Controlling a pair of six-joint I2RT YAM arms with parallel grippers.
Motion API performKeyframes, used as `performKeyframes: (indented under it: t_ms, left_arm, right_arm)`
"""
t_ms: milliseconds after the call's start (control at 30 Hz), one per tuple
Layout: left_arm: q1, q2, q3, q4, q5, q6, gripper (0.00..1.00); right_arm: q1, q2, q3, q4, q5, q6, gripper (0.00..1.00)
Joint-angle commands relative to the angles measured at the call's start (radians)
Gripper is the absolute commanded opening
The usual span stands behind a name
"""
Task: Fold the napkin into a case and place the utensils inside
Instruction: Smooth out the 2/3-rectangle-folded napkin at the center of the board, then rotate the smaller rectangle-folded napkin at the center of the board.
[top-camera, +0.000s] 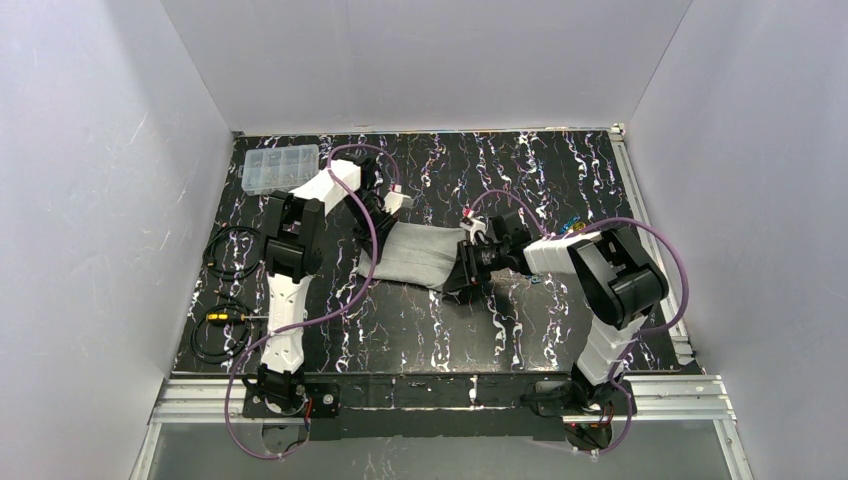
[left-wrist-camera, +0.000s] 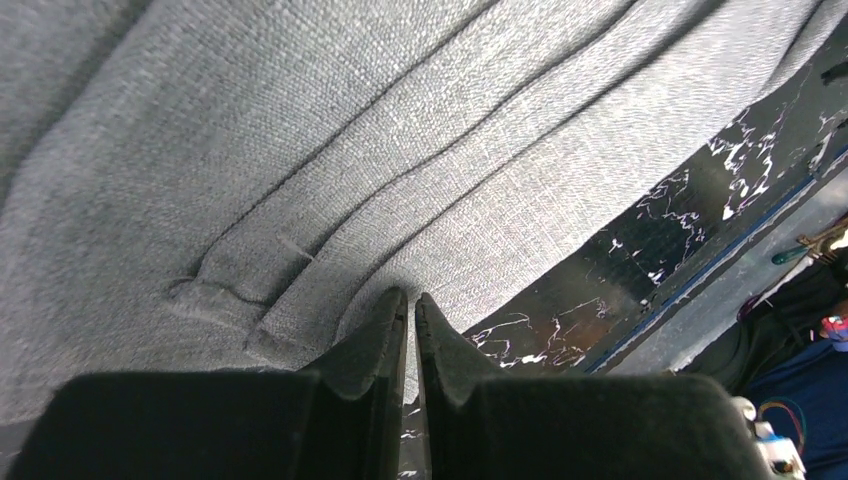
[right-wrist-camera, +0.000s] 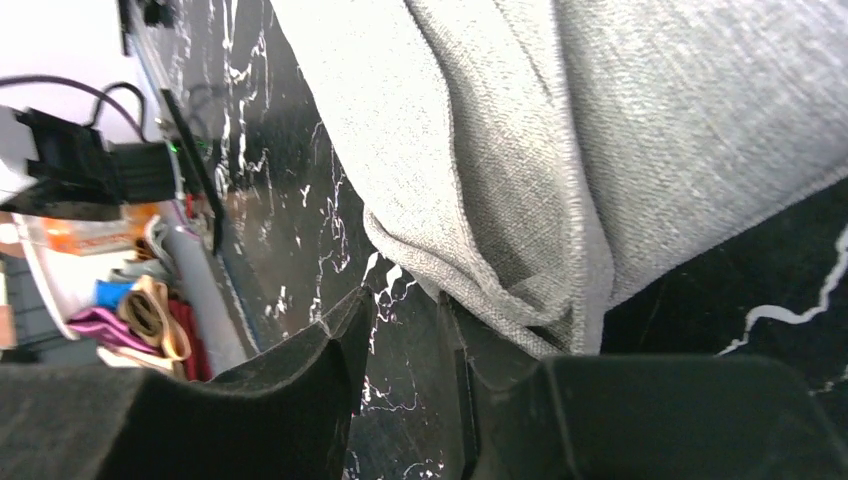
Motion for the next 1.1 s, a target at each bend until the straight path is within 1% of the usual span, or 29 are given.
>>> performKeyframes:
  t_ms: [0,100,133,233,300,400,433,567,667,767,833,933,1067]
  left_arm:
    - [0.021,-0.033,0.084,-0.053,0.012,0.014,0.09]
    - [0.024,-0.073,0.112,-0.06,0.006,0.022,0.2]
    - [0.023,-0.083,0.123,-0.065,0.006,0.023,0.23]
    - [0.024,-0.1,0.155,-0.098,0.042,0.028,0.26]
    - [0.021,-0.098,0.165,-0.138,0.081,0.028,0.27]
    - [0.022,-0.109,0.122,-0.184,0.133,0.038,0.28]
    - [0.022,-0.124,0.091,-0.183,0.142,0.042,0.28]
    - [0.022,-0.192,-0.052,-0.174,0.158,0.087,0.28]
    - [0.023,-0.229,-0.132,-0.185,0.162,0.116,0.26]
    - [0.021,-0.266,-0.192,-0.184,0.169,0.131,0.25]
    - [0.02,-0.287,-0.242,-0.163,0.167,0.137,0.24]
    - [0.016,-0.297,-0.33,-0.096,0.108,0.129,0.23]
    - [0.019,-0.282,-0.38,0.004,0.014,0.09,0.22]
  right_arm:
    - [-0.038,0.064,-0.03,0.094,-0.006,0.082,0.39]
    - [-0.044,0.046,-0.048,0.103,-0.028,0.11,0.39]
    - [-0.044,0.041,-0.047,0.094,-0.041,0.115,0.39]
    - [-0.046,0.016,-0.019,0.027,-0.067,0.091,0.4]
    - [-0.048,-0.004,0.024,-0.037,-0.099,0.075,0.43]
    - [-0.048,-0.046,0.131,-0.154,-0.127,0.041,0.51]
    - [-0.048,-0.057,0.18,-0.194,-0.118,0.025,0.51]
    - [-0.058,-0.027,0.384,-0.293,-0.016,-0.018,0.52]
    - [-0.061,0.068,0.57,-0.382,0.114,-0.085,0.51]
    - [-0.059,0.182,0.694,-0.422,0.244,-0.144,0.51]
    - [-0.06,0.249,0.749,-0.422,0.299,-0.164,0.51]
    - [-0.06,0.325,0.808,-0.434,0.338,-0.185,0.5]
    - [-0.06,0.363,0.793,-0.42,0.367,-0.196,0.5]
